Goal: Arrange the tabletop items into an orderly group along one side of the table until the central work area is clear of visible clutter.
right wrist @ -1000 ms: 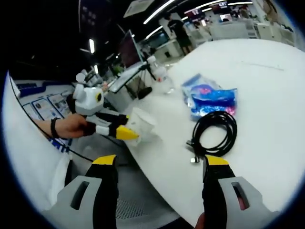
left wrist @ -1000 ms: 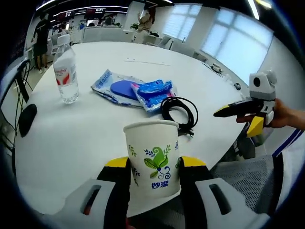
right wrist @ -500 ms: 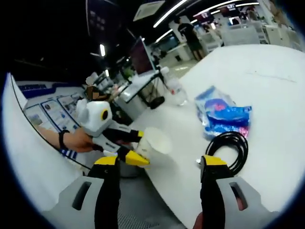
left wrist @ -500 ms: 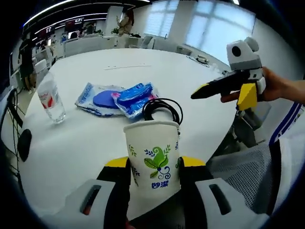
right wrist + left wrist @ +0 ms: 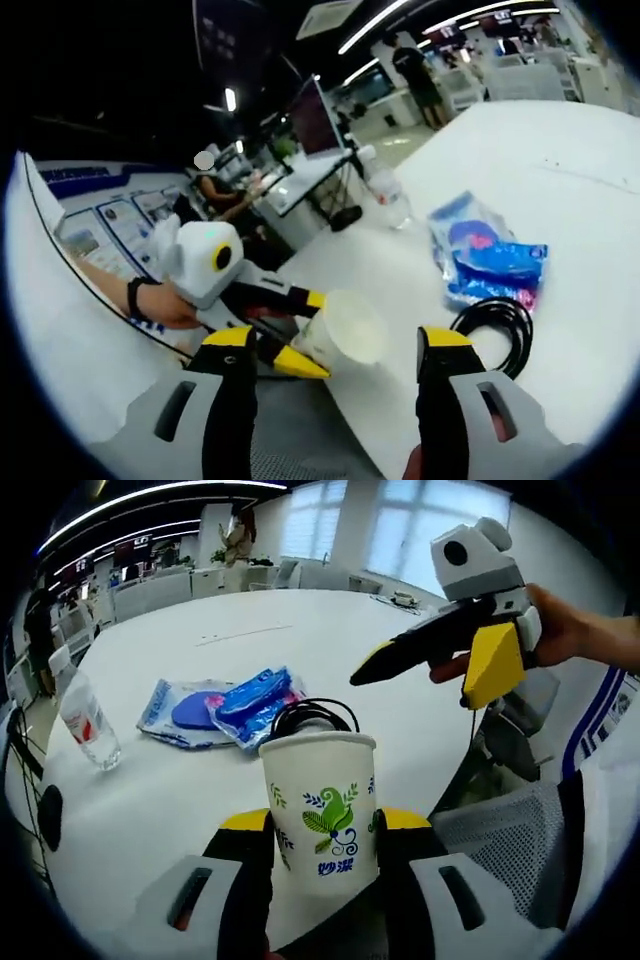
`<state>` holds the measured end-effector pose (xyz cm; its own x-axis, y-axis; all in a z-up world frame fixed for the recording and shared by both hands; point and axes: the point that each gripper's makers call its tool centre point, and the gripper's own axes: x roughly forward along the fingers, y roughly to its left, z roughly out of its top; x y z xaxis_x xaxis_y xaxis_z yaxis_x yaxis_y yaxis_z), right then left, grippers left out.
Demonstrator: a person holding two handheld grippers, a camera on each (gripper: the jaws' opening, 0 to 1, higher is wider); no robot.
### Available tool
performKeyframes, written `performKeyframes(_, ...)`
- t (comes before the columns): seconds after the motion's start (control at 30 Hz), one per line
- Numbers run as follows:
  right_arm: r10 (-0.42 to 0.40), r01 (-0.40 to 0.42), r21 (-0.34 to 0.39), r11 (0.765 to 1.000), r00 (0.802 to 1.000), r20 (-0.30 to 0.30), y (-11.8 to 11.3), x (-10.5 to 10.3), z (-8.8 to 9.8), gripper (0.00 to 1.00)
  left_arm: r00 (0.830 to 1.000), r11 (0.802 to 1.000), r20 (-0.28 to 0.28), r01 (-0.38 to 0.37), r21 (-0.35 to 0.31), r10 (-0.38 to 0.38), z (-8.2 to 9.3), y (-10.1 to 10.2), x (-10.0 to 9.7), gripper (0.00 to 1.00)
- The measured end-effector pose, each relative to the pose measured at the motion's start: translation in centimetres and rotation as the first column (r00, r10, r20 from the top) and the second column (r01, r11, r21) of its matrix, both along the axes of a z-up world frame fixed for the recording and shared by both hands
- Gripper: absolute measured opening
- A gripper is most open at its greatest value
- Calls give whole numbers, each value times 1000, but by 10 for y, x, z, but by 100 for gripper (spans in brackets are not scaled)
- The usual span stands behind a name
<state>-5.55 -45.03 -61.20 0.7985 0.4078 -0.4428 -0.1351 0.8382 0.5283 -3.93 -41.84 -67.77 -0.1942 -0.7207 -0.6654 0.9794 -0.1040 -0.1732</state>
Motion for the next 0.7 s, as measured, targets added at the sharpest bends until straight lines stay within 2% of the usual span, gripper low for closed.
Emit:
performKeyframes(0.13, 17, -17, -6, 1000, 1000, 8, 3, 4, 5, 63, 1000, 1000, 7, 17, -8, -17, 4, -3, -4, 40)
performKeyframes(0.4, 31, -32, 4, 999, 999, 33, 7, 14, 13, 60, 995, 997, 68, 77, -9, -77, 7, -5, -9, 40)
performKeyframes(0.5, 43, -43, 12, 999, 999, 29, 10, 15, 10, 54, 992, 996, 86, 90, -11, -89, 7, -5, -9, 40)
performKeyframes(0.7, 68, -68, 26, 997, 998, -1, 18, 13, -2, 54, 984, 992, 135, 124, -22, -120, 13, -8, -9, 40)
